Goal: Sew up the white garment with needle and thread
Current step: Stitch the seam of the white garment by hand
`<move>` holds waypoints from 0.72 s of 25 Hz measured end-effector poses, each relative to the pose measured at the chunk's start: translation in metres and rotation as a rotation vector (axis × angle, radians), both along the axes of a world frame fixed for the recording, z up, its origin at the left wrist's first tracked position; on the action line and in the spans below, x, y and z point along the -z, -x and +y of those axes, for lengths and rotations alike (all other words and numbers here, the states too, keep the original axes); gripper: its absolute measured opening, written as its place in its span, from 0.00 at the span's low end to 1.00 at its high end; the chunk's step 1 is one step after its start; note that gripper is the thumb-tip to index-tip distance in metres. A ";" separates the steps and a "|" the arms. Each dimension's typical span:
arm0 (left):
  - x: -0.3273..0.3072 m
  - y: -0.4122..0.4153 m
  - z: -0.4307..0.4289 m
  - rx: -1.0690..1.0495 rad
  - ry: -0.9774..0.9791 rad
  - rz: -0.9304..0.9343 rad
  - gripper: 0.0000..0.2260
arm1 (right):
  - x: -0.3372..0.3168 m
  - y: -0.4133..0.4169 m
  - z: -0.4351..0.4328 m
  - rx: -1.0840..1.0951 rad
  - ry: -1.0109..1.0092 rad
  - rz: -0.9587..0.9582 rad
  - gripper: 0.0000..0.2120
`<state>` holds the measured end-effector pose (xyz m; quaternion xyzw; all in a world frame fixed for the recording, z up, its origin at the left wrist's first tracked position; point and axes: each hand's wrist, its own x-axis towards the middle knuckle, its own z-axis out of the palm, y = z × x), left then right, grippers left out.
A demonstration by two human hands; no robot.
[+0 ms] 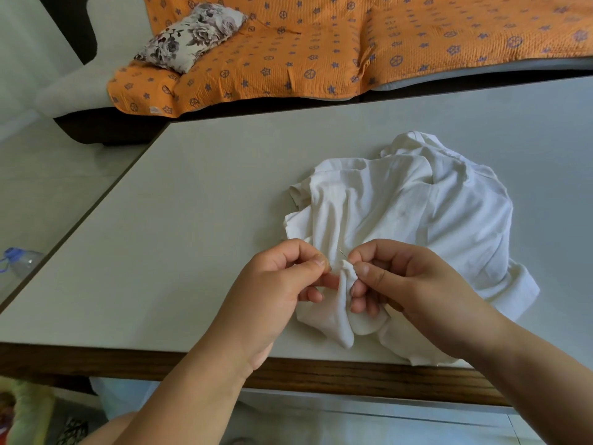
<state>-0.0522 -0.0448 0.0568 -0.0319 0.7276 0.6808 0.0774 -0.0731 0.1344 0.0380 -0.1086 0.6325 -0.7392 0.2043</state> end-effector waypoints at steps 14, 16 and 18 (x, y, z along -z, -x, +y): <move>0.004 0.000 0.000 -0.063 0.151 0.127 0.07 | -0.006 -0.005 0.002 0.029 -0.167 0.163 0.07; 0.003 -0.001 0.000 -0.067 0.207 0.150 0.06 | -0.007 -0.005 0.001 0.033 -0.169 0.179 0.09; 0.001 -0.002 0.001 -0.079 0.254 0.171 0.06 | -0.006 -0.005 0.001 0.031 -0.172 0.190 0.10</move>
